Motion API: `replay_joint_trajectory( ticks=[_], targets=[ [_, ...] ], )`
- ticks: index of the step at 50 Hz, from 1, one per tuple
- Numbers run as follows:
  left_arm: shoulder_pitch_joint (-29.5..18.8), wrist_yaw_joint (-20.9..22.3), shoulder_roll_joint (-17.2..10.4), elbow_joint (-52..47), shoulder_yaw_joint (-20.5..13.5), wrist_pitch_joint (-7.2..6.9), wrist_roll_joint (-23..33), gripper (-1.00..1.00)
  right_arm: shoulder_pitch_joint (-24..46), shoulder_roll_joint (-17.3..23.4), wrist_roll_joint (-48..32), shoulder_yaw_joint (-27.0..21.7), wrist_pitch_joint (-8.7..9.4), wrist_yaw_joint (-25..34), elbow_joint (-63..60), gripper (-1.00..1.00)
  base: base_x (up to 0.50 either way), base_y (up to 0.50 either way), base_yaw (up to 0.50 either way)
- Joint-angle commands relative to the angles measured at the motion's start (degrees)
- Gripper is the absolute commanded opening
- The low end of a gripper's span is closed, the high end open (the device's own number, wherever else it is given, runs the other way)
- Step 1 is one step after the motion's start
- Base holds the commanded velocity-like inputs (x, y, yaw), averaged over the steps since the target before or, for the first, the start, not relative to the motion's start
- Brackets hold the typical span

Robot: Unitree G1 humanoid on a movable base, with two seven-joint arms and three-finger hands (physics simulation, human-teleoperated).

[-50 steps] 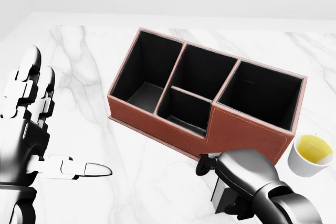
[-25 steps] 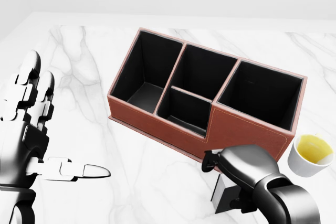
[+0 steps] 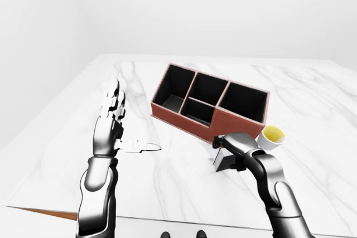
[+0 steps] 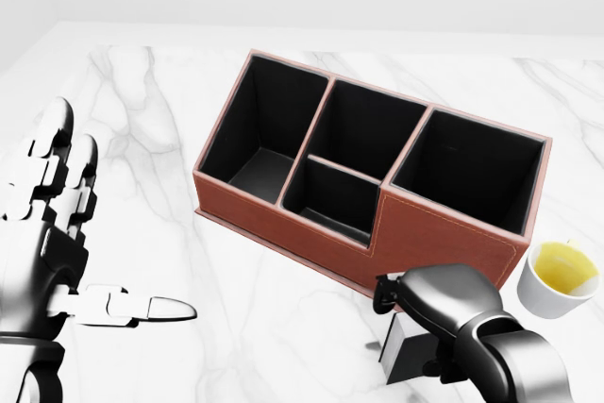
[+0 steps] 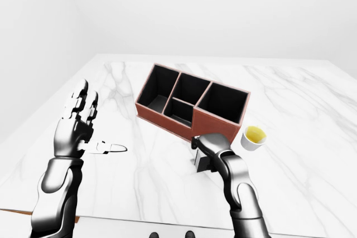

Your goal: Pick up the book and place it in the right compartment of the caddy.

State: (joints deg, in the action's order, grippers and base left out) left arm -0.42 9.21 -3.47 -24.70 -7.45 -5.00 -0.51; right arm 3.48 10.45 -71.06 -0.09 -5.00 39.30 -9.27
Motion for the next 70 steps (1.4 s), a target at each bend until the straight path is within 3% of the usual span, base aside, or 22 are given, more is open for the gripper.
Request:
replay_joint_trajectory(
  ticks=[1,50,51,53,54,55,56,70],
  targets=[
    [0.0,-0.1,-0.1,0.4,-0.3,0.0,-0.4,1.0,0.7,-0.1,-2.0,0.3,0.0,-1.9,2.5,0.13,0.0,0.0,0.0],
    [1.1,0.4,-0.1,0.5,-1.4,0.0,-1.4,1.0,-0.5,0.2,-6.6,0.7,0.0,-4.9,6.1,0.13,0.0,0.0,0.0],
    [1.1,0.4,-0.1,0.6,-1.4,0.0,-1.4,1.0,-0.5,0.1,-6.6,0.7,0.0,-5.1,6.4,0.11,0.0,0.0,0.0],
    [1.3,0.5,-0.1,0.6,-1.3,0.0,-1.3,1.0,-0.5,0.1,-6.6,0.9,0.0,-5.3,6.8,-0.19,0.0,0.0,0.0],
    [1.2,0.4,-0.1,0.7,-1.3,0.0,-1.3,1.0,-0.5,0.2,-6.7,1.0,0.0,-5.8,7.0,-0.51,0.0,0.0,0.0],
    [1.2,0.4,-0.1,0.7,-1.3,0.0,-1.3,1.0,-0.5,0.1,-6.6,1.0,0.0,-6.7,7.1,-0.6,0.0,0.0,0.0],
    [1.2,0.5,-0.3,0.8,-1.2,0.0,-0.8,1.0,-0.5,0.1,-6.6,1.0,0.0,-6.1,7.0,-1.0,0.0,0.0,0.0],
    [0.7,0.7,-0.6,0.1,-2.2,0.0,-1.2,1.0,0.4,-1.6,-2.5,1.7,0.0,-8.3,3.5,-1.0,0.0,0.0,0.0]
  ],
)
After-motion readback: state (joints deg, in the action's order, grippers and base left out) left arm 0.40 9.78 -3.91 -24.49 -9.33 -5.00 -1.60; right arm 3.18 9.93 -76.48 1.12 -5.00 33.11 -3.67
